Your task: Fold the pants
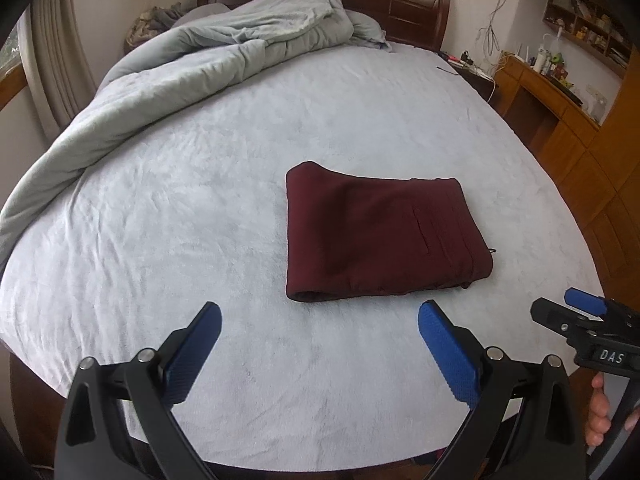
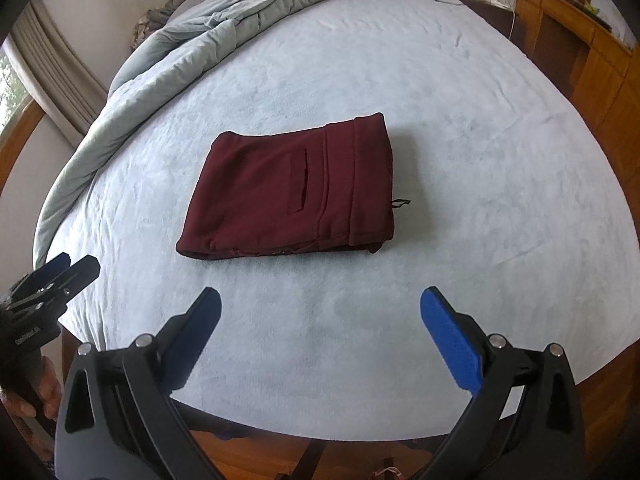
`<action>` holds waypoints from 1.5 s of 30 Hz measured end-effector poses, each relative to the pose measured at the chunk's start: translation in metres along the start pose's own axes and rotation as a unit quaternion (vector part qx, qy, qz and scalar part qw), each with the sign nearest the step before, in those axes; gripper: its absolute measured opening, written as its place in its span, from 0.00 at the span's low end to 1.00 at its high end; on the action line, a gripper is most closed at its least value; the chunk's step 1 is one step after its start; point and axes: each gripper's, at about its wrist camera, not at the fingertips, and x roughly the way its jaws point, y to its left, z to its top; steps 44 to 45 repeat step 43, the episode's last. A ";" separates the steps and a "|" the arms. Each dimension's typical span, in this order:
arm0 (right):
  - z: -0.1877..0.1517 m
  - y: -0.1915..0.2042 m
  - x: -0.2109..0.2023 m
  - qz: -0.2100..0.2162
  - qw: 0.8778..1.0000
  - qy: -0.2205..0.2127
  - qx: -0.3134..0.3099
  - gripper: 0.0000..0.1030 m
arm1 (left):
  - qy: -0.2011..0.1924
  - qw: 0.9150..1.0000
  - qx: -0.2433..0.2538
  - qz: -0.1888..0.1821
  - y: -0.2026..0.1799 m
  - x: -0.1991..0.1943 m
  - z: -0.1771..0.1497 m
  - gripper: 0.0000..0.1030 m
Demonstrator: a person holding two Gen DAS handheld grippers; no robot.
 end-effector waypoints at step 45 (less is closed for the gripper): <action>-0.008 0.008 0.009 -0.012 1.000 0.018 0.002 0.97 | 0.026 1.000 -0.004 0.003 -0.005 0.009 -0.007 0.96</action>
